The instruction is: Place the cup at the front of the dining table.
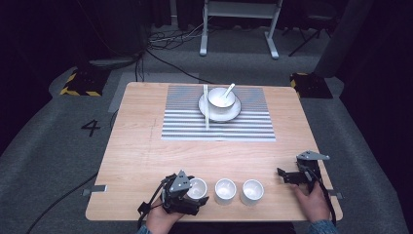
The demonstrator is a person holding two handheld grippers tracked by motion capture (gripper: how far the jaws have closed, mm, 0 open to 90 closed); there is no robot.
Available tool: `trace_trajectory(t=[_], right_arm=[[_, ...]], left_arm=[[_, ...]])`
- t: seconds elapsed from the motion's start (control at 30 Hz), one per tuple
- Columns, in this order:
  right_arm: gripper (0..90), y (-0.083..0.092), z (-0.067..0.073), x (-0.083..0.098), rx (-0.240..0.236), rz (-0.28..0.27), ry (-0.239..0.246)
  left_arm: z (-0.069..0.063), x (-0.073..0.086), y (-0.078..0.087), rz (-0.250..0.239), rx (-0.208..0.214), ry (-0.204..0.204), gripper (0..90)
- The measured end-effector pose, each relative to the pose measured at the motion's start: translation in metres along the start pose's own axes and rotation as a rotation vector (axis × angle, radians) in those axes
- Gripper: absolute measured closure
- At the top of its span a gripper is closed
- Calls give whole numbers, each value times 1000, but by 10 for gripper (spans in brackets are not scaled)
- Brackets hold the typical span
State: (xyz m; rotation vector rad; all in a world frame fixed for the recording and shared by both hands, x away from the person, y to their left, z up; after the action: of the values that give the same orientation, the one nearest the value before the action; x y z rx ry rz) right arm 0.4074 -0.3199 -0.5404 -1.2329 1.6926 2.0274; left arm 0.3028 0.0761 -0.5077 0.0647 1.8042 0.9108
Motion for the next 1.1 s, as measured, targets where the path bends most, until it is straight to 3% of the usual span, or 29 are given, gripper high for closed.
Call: trace_trajectory(t=[0.17,0.27,0.83,1.1], right_arm=[[10,0,0,0,0,0,0],[10,0,0,0,0,0,0],[10,0,0,0,0,0,0],[11,0,0,0,0,0,0]], left_arm=[[2,7,-7,22,-27,-15,205],[3,9,-9,25,-26,-4,238],[1,10,-10,37,-56,-32,260],[1,8,-9,40,-66,2,265]])
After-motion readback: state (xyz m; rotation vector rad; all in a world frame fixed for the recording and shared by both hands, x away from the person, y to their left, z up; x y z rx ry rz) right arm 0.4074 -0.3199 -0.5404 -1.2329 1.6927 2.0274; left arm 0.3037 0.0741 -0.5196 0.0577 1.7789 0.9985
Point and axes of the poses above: each handheld gripper's, and its own axes: y roughly backward along the jaws, x roughly out of its underside, z roughly to its left, the point moved 5 cm from there along -y, roughly forward along the jaws, and after that the axes turned 1 degree about x, right-handed, at the moved point
